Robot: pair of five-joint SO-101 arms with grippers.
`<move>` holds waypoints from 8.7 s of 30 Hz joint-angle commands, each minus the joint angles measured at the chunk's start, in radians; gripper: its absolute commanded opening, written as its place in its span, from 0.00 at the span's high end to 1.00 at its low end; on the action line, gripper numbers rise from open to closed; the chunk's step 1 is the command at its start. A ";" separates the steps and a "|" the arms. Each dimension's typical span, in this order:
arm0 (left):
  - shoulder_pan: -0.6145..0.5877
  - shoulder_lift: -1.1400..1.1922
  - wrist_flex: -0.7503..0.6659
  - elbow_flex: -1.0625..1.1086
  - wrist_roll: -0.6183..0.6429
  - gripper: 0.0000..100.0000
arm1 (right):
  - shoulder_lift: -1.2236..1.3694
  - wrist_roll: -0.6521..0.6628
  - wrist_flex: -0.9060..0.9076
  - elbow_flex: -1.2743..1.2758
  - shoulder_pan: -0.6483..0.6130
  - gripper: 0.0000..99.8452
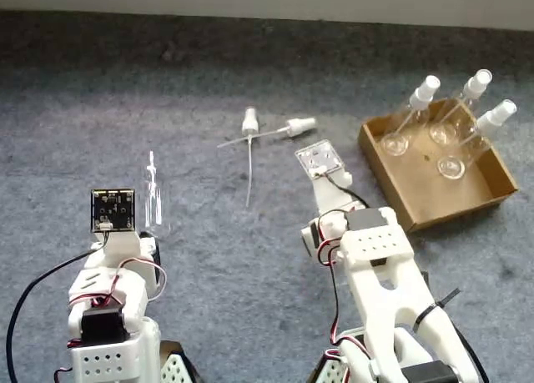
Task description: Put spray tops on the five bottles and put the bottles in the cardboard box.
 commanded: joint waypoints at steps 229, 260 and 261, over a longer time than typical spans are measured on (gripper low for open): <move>0.102 -0.007 -0.087 0.088 -0.006 1.00 | -0.745 -0.195 -0.064 0.288 0.120 0.90; 0.102 -0.007 -0.087 0.088 -0.006 1.00 | -1.096 -0.132 0.348 -0.111 0.191 0.90; 0.102 -0.007 -0.087 0.088 -0.006 1.00 | -1.110 -0.132 0.344 -0.102 0.191 0.90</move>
